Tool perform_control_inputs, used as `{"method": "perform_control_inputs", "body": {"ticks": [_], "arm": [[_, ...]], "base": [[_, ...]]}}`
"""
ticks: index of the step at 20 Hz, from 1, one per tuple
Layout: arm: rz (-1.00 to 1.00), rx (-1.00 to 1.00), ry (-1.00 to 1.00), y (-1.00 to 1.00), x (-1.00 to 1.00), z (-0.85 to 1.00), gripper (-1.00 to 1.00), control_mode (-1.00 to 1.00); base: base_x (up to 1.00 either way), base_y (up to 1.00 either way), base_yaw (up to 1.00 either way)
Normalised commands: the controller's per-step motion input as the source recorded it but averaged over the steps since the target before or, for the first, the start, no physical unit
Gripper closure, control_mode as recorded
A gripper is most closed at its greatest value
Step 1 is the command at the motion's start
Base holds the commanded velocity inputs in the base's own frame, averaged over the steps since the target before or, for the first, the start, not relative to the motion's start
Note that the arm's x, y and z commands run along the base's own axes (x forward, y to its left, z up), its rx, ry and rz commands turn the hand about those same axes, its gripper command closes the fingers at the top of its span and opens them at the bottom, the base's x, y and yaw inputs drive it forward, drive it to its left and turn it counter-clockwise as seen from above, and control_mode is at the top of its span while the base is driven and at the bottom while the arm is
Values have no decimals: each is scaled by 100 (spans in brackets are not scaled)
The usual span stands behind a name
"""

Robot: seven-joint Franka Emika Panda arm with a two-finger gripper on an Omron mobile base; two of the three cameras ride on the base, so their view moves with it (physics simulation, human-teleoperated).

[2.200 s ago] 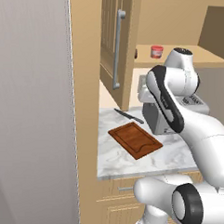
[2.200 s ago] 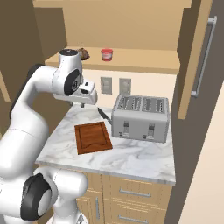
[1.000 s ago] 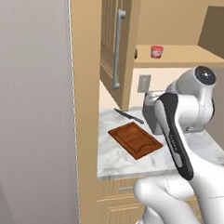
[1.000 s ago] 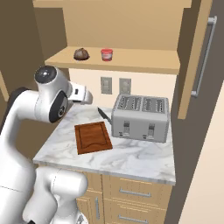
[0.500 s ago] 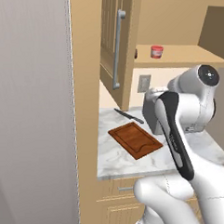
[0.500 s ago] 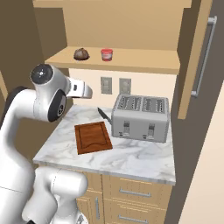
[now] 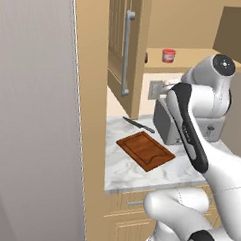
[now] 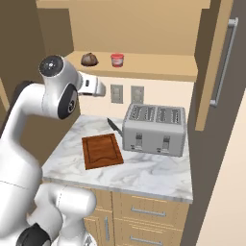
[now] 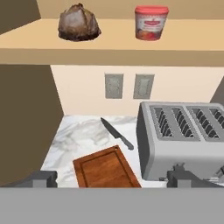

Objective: Pick the bread, place it on the cutting board, pick the jam, place it on the counter, and close the cabinet.

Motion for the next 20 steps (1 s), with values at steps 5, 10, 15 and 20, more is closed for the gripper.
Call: {"method": "perform_control_inputs", "body": {"ticks": [5, 10, 15, 20], "arm": [[-1, 0, -1, -15, 30, 19, -100, -100], [-1, 0, -3, -13, 29, 13, -100, -100], [-1, 0, -7, -12, 26, 7, -100, -100], [-2, 0, -9, -14, 21, 9, -100, -100]], "base": [[0, 0, 0], [0, 0, 0], [0, 0, 0], [0, 0, 0]]}}
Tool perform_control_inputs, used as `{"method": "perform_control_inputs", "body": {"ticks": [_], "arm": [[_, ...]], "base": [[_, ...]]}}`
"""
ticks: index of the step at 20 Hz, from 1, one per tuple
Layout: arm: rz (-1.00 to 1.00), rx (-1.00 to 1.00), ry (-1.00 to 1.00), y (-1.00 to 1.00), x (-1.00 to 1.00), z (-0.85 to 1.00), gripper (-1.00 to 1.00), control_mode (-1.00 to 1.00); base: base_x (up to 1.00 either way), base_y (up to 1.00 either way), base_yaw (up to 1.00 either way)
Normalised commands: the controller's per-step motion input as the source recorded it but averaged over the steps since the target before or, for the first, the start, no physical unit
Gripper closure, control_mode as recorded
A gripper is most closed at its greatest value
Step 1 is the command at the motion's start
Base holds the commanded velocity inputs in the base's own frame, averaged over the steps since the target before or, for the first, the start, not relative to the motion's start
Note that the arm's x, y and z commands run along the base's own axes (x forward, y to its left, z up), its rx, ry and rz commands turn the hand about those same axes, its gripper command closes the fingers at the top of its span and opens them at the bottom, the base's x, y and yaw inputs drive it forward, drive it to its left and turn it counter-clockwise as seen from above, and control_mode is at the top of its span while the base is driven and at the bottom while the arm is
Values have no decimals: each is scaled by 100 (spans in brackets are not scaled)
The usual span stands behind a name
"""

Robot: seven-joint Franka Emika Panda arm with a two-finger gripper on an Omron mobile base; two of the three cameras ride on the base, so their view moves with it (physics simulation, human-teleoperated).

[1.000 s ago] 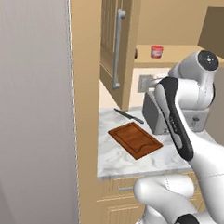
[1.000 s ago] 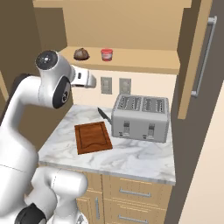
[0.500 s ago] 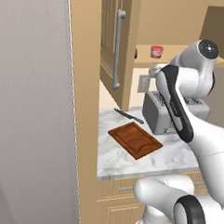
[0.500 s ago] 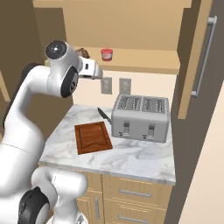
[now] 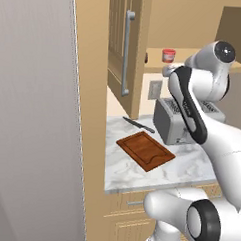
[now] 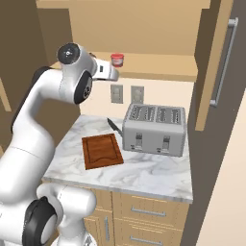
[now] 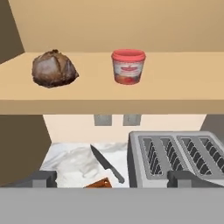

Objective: Pick the bread, place it on the cutting board, pick the jam, place it on the counter, and close the cabinet.

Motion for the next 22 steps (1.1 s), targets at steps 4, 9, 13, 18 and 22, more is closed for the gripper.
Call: {"method": "perform_control_inputs", "body": {"ticks": [4, 9, 13, 18, 22], "arm": [[-4, 0, -8, -8, 21, 12, -100, -100], [-5, 0, -1, -1, 28, 20, -100, -100], [-5, 0, 0, 0, 33, 18, -100, -100], [-2, 0, 0, 0, 39, 10, -100, -100], [0, 0, 0, 0, 46, 0, -100, -100]], "base": [[0, 0, 0], [0, 0, 0], [0, 0, 0], [0, 0, 0], [0, 0, 0]]}}
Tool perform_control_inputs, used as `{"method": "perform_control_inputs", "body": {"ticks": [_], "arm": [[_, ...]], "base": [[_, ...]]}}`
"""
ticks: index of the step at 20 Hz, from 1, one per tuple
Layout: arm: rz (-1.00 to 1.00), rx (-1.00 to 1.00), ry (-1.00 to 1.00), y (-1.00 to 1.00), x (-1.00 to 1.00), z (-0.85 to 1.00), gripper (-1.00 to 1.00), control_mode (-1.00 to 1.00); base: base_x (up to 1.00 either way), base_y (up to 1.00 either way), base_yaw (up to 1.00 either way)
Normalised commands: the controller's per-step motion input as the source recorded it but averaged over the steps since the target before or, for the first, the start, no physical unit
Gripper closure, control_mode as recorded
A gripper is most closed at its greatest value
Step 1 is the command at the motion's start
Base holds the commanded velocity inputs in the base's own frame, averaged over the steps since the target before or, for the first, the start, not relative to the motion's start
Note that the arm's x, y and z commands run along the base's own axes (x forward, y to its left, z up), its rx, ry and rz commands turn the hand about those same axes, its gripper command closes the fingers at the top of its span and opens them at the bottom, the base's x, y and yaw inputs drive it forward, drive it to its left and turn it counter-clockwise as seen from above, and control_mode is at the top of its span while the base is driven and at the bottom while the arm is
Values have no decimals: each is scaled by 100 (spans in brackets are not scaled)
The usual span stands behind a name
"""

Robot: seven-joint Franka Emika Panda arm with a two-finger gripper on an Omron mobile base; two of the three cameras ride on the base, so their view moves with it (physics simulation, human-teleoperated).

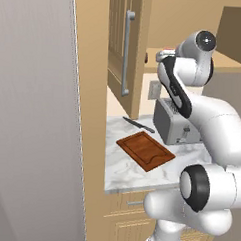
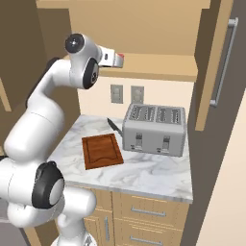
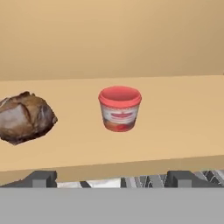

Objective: Pick the bread, place it on the cutting board, pick the jam, place it on the counter, and close the cabinet.

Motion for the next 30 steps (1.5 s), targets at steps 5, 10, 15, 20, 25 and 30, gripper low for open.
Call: {"method": "perform_control_inputs", "body": {"ticks": [5, 10, 15, 20, 25, 30], "arm": [[0, 0, 0, -1, 48, 0, -100, -100], [0, 0, 0, -7, 45, 0, -100, -100], [0, 0, 0, -14, 34, 0, -100, -100], [0, 0, 0, -16, 23, 0, -100, -100], [0, 0, 0, -1, 11, -1, -100, -100], [0, 0, 0, 0, 8, -9, -100, -100]], "base": [[0, 0, 0], [0, 0, 0], [0, 0, 0], [0, 0, 0], [0, 0, 0], [0, 0, 0]]}}
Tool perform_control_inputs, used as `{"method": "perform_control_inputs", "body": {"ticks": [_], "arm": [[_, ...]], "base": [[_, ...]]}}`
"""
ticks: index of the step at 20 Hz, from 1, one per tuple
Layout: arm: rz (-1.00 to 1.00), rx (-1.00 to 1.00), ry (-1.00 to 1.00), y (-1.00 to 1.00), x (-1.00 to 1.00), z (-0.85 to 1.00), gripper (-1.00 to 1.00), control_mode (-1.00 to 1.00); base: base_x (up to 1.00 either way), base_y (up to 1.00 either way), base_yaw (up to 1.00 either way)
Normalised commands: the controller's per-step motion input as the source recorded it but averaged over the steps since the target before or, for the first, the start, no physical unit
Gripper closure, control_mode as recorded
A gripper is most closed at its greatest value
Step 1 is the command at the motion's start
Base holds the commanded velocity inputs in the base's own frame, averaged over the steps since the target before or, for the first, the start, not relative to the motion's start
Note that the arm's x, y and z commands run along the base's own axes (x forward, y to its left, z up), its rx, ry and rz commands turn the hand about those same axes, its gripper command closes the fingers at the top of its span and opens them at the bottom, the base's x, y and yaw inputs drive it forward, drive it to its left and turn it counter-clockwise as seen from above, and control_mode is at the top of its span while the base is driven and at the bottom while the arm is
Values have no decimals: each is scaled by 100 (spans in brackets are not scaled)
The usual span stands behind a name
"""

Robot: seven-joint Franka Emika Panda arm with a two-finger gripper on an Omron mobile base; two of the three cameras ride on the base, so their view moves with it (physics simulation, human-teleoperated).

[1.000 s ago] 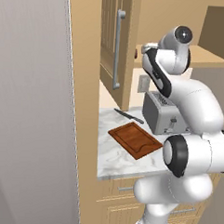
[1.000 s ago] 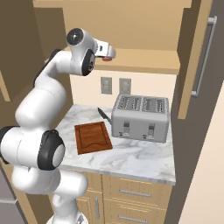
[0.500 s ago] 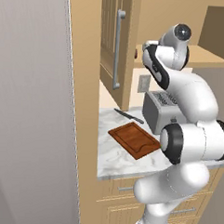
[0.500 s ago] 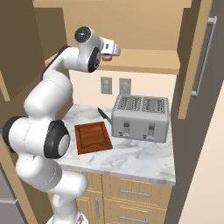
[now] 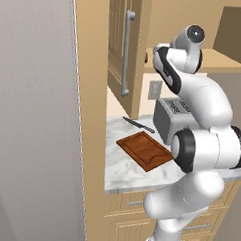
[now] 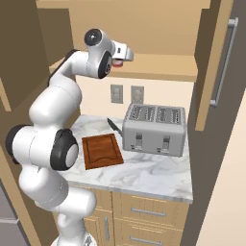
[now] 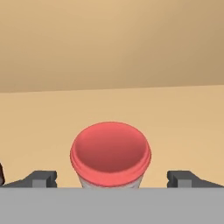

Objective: Pick the bread, place it on the cutting board, pick the jam, place it on the counter, and close the cabinet.

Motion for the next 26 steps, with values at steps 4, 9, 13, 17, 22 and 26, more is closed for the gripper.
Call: {"method": "perform_control_inputs", "body": {"ticks": [4, 9, 13, 17, 22, 26], "arm": [[0, 0, 0, 0, 6, -13, -100, -100], [0, 0, 0, 0, 18, -5, -100, -100], [0, 0, 0, 0, 27, 0, -100, -100], [0, 0, 0, 0, 18, 0, -100, -100], [0, 0, 0, 0, 4, 0, 100, -100], [0, 0, 0, 0, 0, 0, 100, -100]], "base": [[0, 0, 0], [0, 0, 0], [0, 0, 0], [0, 0, 0], [0, 0, 0], [0, 0, 0]]}}
